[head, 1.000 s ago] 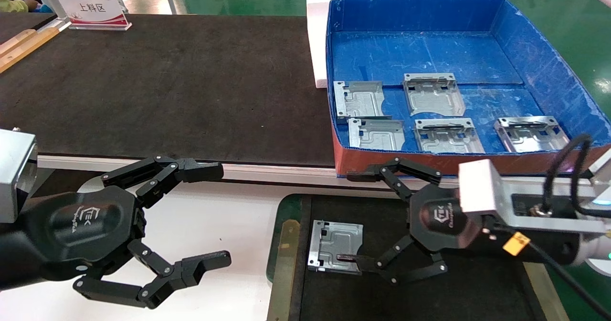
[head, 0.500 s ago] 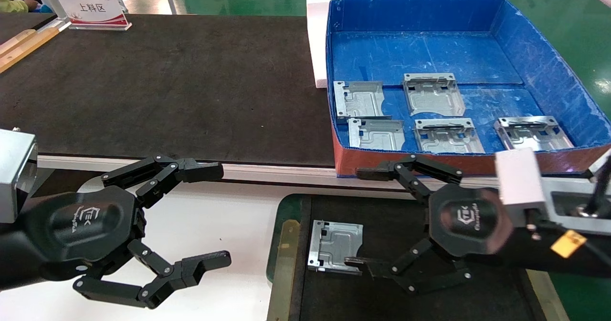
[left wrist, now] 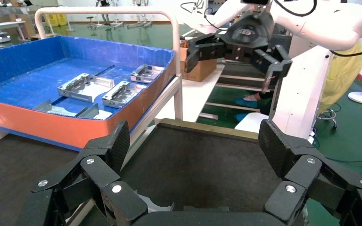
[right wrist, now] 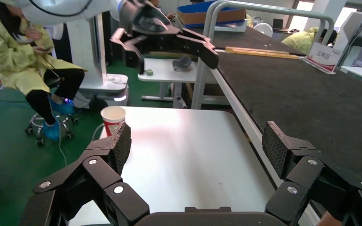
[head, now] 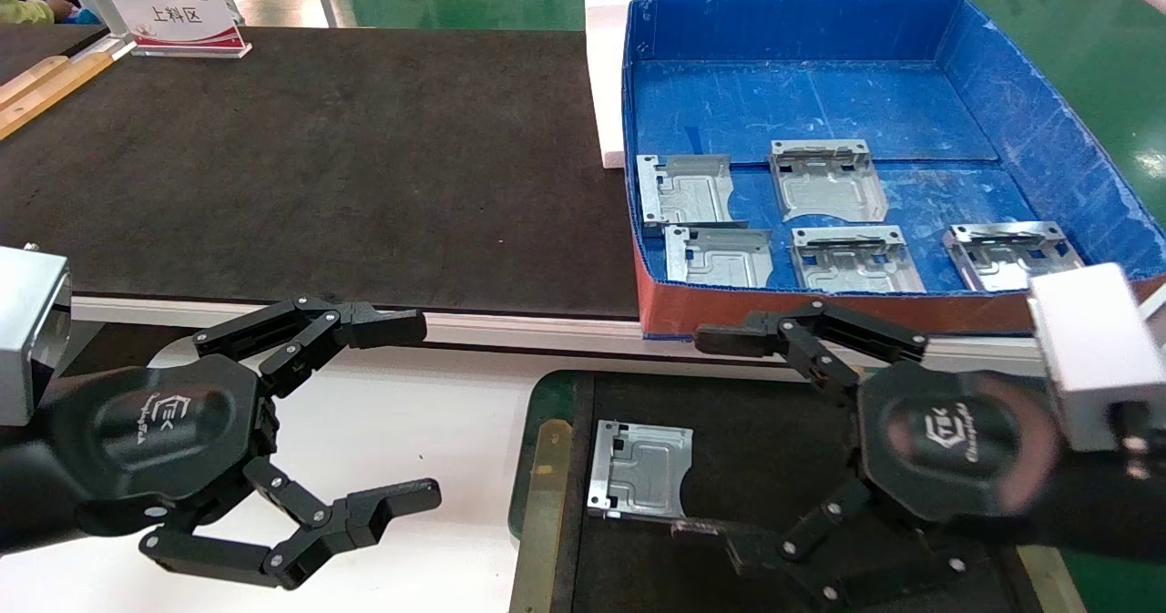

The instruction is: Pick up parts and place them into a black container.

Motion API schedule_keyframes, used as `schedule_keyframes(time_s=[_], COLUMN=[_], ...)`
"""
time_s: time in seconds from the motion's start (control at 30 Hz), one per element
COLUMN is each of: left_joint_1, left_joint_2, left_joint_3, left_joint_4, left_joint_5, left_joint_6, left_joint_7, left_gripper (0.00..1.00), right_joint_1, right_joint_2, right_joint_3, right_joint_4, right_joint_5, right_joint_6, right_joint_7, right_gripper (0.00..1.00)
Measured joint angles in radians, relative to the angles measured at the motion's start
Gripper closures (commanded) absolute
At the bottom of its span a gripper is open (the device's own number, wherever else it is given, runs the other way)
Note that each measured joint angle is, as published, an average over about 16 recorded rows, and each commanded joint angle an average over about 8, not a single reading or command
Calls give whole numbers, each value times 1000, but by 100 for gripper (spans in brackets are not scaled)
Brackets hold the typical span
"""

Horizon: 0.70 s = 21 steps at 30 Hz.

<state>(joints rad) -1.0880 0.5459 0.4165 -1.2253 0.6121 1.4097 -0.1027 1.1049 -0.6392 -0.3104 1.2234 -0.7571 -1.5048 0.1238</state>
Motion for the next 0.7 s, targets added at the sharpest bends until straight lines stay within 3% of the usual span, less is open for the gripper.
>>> schedule_keyframes(time_s=[0.3, 0.7], left_joint_1=[0, 0], left_joint_2=[0, 0], left_joint_3=[0, 0], left_joint_4=[0, 0], left_joint_5=[0, 0], left_joint_6=[0, 0], left_joint_7=[0, 0], left_gripper=[0, 0], right_joint_1=[-32, -38], right_joint_2=[30, 34], right_joint_3=[33, 38], right_joint_4=[64, 74], right_joint_5=[29, 35], right_joint_6=[9, 11], right_joint_7=[62, 70], right_gripper=[0, 0])
